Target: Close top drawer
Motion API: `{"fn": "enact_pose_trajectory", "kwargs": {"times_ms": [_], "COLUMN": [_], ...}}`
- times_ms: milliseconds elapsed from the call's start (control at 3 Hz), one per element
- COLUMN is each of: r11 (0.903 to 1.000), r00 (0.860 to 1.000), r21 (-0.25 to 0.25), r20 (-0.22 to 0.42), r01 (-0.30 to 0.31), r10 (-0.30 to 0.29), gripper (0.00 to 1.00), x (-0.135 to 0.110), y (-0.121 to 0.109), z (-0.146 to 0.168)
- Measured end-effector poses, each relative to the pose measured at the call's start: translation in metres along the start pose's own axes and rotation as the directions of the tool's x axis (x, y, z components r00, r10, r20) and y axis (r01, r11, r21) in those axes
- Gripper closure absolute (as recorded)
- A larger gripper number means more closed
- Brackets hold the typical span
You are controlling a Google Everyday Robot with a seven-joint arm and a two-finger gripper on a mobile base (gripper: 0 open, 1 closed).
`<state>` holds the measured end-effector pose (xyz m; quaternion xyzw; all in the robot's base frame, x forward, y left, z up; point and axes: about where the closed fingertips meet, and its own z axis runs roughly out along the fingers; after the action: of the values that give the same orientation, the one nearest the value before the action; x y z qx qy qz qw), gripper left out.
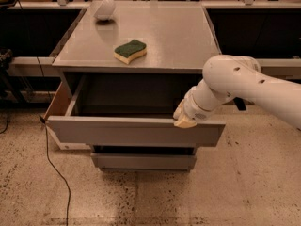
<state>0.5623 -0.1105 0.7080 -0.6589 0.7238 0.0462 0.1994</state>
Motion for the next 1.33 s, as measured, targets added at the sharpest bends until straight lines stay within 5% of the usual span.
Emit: {"fn": "enact_pose_trajectory", "kwargs": {"times_ms": [333,1000,1333], "r11": [1.0,0.9977,0.9957], "r00": [1.0,0.999,0.997], "r21": [0.007,0.06,0.066], "r20": [0.0,-0.001,-0.028], "r01": [-0.003,-0.033,-0.064], "r10": [0.003,0.033,0.066], "gripper": [0.38,0.84,1.0], "x": [0.001,0.016,0.033], "y": [0.001,0.013,0.027], "z": [-0.005,-0.045,-0.057]}}
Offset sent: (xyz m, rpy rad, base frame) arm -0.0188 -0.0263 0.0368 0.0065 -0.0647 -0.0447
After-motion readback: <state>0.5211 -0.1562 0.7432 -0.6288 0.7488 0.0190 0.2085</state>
